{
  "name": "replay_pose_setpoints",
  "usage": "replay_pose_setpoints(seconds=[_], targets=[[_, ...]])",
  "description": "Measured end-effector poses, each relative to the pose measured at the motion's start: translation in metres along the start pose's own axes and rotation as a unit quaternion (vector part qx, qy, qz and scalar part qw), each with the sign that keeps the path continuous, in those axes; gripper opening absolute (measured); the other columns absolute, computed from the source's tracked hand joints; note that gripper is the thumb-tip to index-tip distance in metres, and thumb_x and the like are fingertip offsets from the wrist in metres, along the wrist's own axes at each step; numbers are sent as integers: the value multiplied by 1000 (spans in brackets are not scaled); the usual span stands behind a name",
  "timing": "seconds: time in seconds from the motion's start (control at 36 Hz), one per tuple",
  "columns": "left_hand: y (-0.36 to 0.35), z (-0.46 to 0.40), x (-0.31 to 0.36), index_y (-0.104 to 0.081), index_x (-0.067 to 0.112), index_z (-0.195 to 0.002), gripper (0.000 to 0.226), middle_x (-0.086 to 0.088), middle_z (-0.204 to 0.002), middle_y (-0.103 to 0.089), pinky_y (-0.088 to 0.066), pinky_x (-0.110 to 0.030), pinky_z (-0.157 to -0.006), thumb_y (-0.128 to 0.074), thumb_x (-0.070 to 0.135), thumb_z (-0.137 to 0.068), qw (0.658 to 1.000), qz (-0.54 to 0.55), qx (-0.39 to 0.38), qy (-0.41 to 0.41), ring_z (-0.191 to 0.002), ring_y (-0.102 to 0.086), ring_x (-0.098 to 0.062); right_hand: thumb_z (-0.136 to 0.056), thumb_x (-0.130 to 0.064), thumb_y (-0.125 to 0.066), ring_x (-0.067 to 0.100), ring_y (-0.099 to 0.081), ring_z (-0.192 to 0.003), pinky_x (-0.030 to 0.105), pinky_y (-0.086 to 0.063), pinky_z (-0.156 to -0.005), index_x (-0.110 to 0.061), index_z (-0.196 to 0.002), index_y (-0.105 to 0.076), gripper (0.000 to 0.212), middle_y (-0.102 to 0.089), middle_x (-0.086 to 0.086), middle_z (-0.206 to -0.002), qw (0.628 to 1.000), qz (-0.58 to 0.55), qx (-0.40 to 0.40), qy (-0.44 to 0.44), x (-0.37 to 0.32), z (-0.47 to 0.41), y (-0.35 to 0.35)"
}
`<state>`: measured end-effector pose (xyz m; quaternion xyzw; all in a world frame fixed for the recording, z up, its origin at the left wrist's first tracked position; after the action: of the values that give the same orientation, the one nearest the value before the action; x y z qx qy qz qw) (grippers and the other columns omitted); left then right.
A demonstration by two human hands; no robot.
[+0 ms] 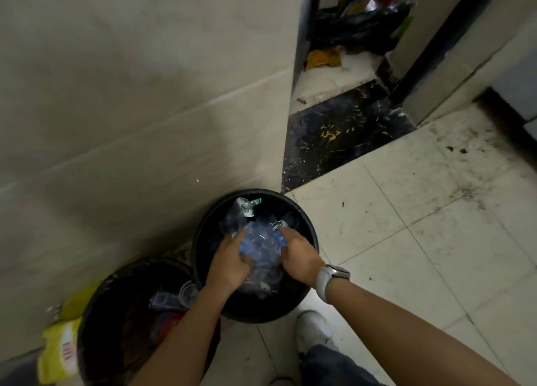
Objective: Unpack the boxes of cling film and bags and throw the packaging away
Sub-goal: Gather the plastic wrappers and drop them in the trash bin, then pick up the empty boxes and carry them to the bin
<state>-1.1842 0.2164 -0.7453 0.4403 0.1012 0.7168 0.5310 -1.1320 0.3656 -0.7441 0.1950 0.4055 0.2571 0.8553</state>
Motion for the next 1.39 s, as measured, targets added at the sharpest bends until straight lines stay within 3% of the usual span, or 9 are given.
replay_pose_setpoints(seconds=[0.08,0.28,0.44,0.56,0.75,0.92,1.0,1.14,1.39], targets=[[42,50,57,-43,14,-137,50,-14,-135,-48,-43,-36,-100,-58,18,-88,999,-9,24,-21,-120,-51,-28,-89,-7,-42,31,-53,-118,31,-40,-96,-10,-126,-52,38,-55,15,-132,997,-48,58,-13,-31,66,59],[108,189,217,-54,13,-126,36,-9,-130,-55,-38,-32,-103,-53,21,-91,991,-16,30,-128,-120,-51,-24,-93,-8,-43,26,-61,-107,27,-43,-92,-7,-115,-59,28,-66,13,-114,970,-172,151,-84,-59,258,187],[89,286,343,-56,12,-124,34,-9,-129,-56,-36,-29,-102,-52,19,-92,975,-32,-17,-220,-119,-51,-23,-93,-9,-43,22,-64,-96,21,-41,-80,-8,-111,-61,26,-70,10,-102,930,-228,249,-148,-31,416,272],[41,335,428,-55,13,-126,34,-9,-127,-57,-37,-29,-101,-51,20,-92,950,-57,-70,-300,-117,-53,-23,-93,-8,-44,23,-64,-98,25,-43,-85,-7,-111,-61,26,-69,12,-106,893,-247,326,-190,9,510,306],[-81,417,582,-59,11,-120,31,-10,-123,-62,-42,-30,-98,-54,19,-90,880,-113,-177,-427,-114,-56,-24,-93,-7,-45,18,-60,-88,17,-38,-73,-7,-109,-63,24,-67,9,-110,798,-276,470,-257,110,664,354],[-193,488,715,-59,10,-119,31,-10,-122,-62,-40,-28,-96,-53,20,-90,808,-168,-208,-525,-114,-57,-24,-93,-10,-45,25,-63,-101,31,-47,-91,-9,-110,-64,25,-68,11,-110,720,-291,547,-312,214,776,399],[-247,529,768,-60,8,-117,30,-11,-119,-63,-38,-26,-96,-55,19,-89,779,-179,-231,-555,-113,-57,-24,-93,-10,-46,24,-61,-106,35,-45,-97,-8,-111,-63,26,-68,11,-111,690,-297,573,-329,261,822,415],[-319,581,830,-57,11,-120,31,-8,-122,-60,-35,-23,-95,-52,21,-92,735,-192,-286,-584,-115,-54,-21,-92,-11,-46,23,-61,-104,28,-43,-92,-10,-109,-64,24,-68,9,-111,657,-300,589,-363,322,876,436],[-441,591,943,-56,10,-122,32,-10,-125,-58,-36,-27,-98,-51,21,-92,666,-252,-333,-618,-116,-53,-24,-93,-11,-46,20,-60,-107,22,-41,-89,-10,-117,-60,28,-66,8,-117,611,-315,601,-407,427,916,510]])
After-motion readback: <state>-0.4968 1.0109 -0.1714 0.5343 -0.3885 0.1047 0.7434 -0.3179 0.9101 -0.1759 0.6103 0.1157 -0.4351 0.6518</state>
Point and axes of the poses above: each hand's wrist, its own z-axis away from the middle knuckle, its own y-axis out of the back of the hand, x = y × z, the point moved 4 cm from there along -z, towards the middle knuckle
